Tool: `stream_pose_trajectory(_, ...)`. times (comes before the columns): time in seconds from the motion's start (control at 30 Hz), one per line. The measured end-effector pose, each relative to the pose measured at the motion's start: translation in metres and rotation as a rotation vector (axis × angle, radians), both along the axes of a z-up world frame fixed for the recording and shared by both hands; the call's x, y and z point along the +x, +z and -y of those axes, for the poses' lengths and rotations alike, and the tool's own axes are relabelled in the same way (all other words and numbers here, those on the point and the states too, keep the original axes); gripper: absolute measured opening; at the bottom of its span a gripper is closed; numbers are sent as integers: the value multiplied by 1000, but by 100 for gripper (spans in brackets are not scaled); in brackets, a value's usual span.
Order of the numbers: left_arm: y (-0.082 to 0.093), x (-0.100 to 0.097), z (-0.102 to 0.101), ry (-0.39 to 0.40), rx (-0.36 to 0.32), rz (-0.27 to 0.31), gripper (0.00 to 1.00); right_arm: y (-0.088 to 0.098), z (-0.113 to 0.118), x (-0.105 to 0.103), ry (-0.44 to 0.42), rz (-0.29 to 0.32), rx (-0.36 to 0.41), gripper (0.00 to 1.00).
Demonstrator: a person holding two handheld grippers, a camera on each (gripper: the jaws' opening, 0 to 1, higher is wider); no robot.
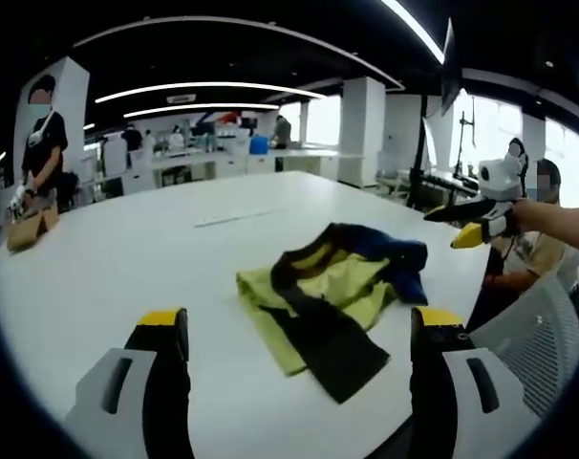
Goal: Fold the garment on the visible template until the final outline fits inside the template.
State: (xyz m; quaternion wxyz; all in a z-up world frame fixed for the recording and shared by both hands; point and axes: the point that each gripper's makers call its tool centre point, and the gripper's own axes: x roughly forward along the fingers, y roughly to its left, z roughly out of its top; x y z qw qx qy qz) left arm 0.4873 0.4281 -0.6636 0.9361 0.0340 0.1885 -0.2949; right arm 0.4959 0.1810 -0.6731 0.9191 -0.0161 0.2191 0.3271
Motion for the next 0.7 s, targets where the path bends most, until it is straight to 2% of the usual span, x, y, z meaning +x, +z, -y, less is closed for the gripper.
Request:
stream_pose_trajectory(0.3, -5, 10, -9, 2, -2, 2, 87, 1, 2, 6, -12, -4, 1, 81)
stream_pose_trajectory(0.6, -6, 16, -5, -15, 3, 2, 82, 1, 1, 15, -8, -6, 9, 71)
stream_pose_trajectory(0.7, -9, 19, -4, -11, -9, -10, 79, -1, 2, 19, -16, -12, 4, 62)
